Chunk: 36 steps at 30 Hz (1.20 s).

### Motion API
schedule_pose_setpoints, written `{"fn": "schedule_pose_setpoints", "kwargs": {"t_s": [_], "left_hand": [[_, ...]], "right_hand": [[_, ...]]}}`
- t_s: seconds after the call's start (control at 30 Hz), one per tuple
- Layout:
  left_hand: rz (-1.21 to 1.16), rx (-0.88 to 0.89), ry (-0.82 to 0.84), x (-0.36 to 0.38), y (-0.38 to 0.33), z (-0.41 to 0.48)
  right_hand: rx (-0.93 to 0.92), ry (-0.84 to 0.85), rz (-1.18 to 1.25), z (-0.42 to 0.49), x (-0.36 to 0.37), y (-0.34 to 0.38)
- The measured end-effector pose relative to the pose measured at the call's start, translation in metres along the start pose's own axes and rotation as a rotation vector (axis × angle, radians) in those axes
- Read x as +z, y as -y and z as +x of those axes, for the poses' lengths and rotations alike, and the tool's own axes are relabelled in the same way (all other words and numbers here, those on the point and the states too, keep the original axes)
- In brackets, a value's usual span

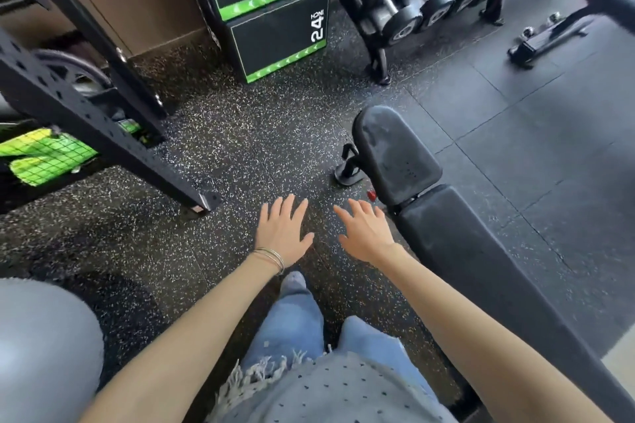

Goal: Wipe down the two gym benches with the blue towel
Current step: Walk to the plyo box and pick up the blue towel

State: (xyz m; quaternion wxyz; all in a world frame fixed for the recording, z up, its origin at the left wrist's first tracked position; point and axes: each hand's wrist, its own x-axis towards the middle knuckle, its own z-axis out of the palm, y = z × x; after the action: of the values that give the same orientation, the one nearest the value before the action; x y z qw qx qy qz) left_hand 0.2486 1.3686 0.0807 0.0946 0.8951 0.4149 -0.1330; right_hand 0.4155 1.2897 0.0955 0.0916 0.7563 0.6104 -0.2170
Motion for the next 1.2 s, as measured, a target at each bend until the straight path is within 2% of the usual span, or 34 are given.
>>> {"fn": "schedule_pose_setpoints", "kwargs": {"t_s": [0.1,0.3,0.63,1.07,1.2], "left_hand": [[-0.012,0.006,0.0,-0.014,0.022,0.024],[0.001,0.062,0.031,-0.023,0.04,0.06],[-0.016,0.1,0.09,-0.044,0.046,0.158],[0.021,0.049,0.053,-0.127,0.05,0.344],[0.03,0.07,0.041,-0.141,0.053,0.383]], "right_hand": [[0.016,-0.047,0.074,0.025,-0.015,0.022],[0.064,-0.012,0.092,0.059,-0.03,0.029],[0.119,0.04,0.076,0.139,-0.062,-0.019],[0.057,-0.011,0.071,0.302,-0.166,-0.099],[0.069,0.035,0.092,0.332,-0.179,-0.115]]}}
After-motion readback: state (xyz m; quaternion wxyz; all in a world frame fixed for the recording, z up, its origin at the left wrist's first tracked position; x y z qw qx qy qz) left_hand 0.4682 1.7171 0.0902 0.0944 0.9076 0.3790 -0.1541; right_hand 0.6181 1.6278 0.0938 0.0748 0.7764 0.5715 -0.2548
